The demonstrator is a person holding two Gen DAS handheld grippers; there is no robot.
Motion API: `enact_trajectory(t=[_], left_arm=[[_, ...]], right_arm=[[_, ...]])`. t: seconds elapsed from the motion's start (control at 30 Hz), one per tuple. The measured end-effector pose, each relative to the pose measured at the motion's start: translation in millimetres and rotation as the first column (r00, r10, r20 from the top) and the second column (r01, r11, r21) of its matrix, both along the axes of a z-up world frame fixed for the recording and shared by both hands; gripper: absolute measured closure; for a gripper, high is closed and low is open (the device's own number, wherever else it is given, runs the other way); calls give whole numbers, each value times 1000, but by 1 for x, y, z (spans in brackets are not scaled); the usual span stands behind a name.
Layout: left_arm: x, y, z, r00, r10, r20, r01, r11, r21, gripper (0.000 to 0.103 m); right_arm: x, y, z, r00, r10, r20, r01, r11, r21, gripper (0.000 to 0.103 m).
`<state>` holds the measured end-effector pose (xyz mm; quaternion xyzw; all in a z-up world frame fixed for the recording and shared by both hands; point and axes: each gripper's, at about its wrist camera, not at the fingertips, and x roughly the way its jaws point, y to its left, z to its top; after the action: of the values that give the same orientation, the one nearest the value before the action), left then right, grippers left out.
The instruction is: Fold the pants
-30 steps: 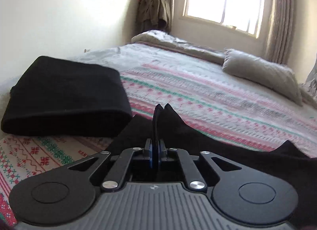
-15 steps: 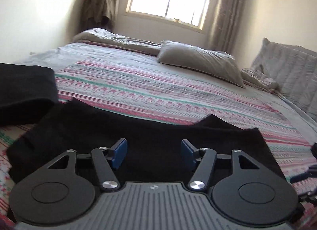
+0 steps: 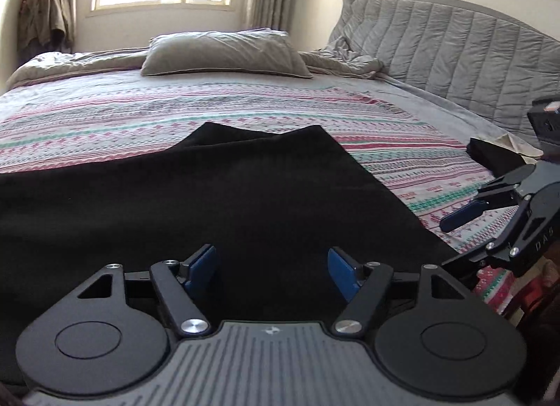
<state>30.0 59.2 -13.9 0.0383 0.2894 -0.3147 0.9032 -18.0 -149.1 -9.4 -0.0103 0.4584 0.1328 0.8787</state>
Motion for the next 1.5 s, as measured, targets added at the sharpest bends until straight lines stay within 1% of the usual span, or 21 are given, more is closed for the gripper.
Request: enact_trajectory(t=[0.1, 0.2, 0.23, 0.27, 0.3, 0.33, 0.37, 0.53, 0.87, 0.97, 1.13, 1.17, 1.2, 1.23, 1.27, 1.3, 1.37, 1.4, 1.43, 1.47, 1.5], left_arm=[[-9, -20, -1, 998, -59, -2, 59, 998, 5, 18], [-14, -43, -4, 991, -132, 1, 132, 991, 29, 17], [-16, -48, -5, 989, -151, 7, 150, 988, 41, 17], [-18, -54, -6, 985, -171, 12, 170, 984, 55, 17], [-20, -58, -7, 982, -188, 15, 187, 980, 65, 17], [-22, -61, -8, 978, -206, 17, 205, 976, 71, 17], [-24, -64, -8, 975, -223, 20, 221, 972, 74, 17], [-31, -71, -7, 955, -295, 37, 293, 955, 49, 17], [-39, -96, -10, 927, -374, 44, 372, 927, 51, 16], [-39, -105, -12, 936, -348, 47, 345, 936, 61, 17], [-35, -115, -14, 967, -253, 34, 251, 966, 61, 28], [-34, -117, -15, 971, -235, 32, 233, 970, 63, 33], [-33, -119, -15, 976, -214, 36, 212, 975, 72, 45], [-32, -119, -15, 980, -192, 43, 188, 979, 82, 51], [-31, -118, -15, 983, -175, 47, 171, 982, 83, 68], [-30, -117, -15, 986, -156, 50, 152, 985, 81, 78], [-29, -113, -12, 990, -132, 52, 129, 990, 64, 80], [-29, -110, -11, 991, -122, 55, 119, 991, 54, 81], [-30, -108, -10, 992, -114, 61, 111, 992, 53, 81], [-30, -106, -9, 992, -109, 68, 105, 993, 54, 81], [-29, -104, -9, 992, -104, 72, 100, 993, 55, 81]], right_arm=[[-1, -12, 2, 999, -19, -35, 22, 994, 103, 18], [-4, -20, -2, 998, -36, -45, 42, 989, 141, 31], [-6, -22, -3, 998, -39, -44, 45, 987, 155, 42], [-8, -25, -3, 998, -40, -50, 48, 983, 179, 58], [-8, -28, -3, 997, -34, -62, 47, 975, 217, 67], [-9, -32, -4, 996, -21, -82, 42, 963, 265, 82], [-8, -35, -6, 995, -14, -100, 44, 951, 306, 82], [-10, -44, 1, 994, -26, -106, 65, 921, 385, 89], [4, -45, 22, 997, -28, -66, 56, 874, 482, 90], [8, -49, 24, 997, -33, -64, 61, 854, 516, 90], [13, -55, 24, 998, -26, -64, 58, 822, 566, 90], [15, -56, 23, 997, -27, -66, 61, 816, 575, 90], [16, -56, 23, 997, -28, -68, 63, 810, 583, 90], [17, -56, 22, 997, -28, -69, 63, 808, 585, 90], [18, -55, 22, 997, -28, -65, 61, 812, 580, 89], [18, -54, 23, 998, -28, -58, 56, 817, 574, 86], [21, -57, 24, 997, -47, -53, 69, 818, 571, 82], [23, -60, 25, 996, -71, -44, 84, 832, 548, 76], [25, -62, 25, 995, -98, -30, 99, 849, 520, 59], [29, -66, 24, 991, -132, -19, 124, 857, 500, 37], [33, -70, 21, 988, -156, -22, 146, 856, 497, 30]])
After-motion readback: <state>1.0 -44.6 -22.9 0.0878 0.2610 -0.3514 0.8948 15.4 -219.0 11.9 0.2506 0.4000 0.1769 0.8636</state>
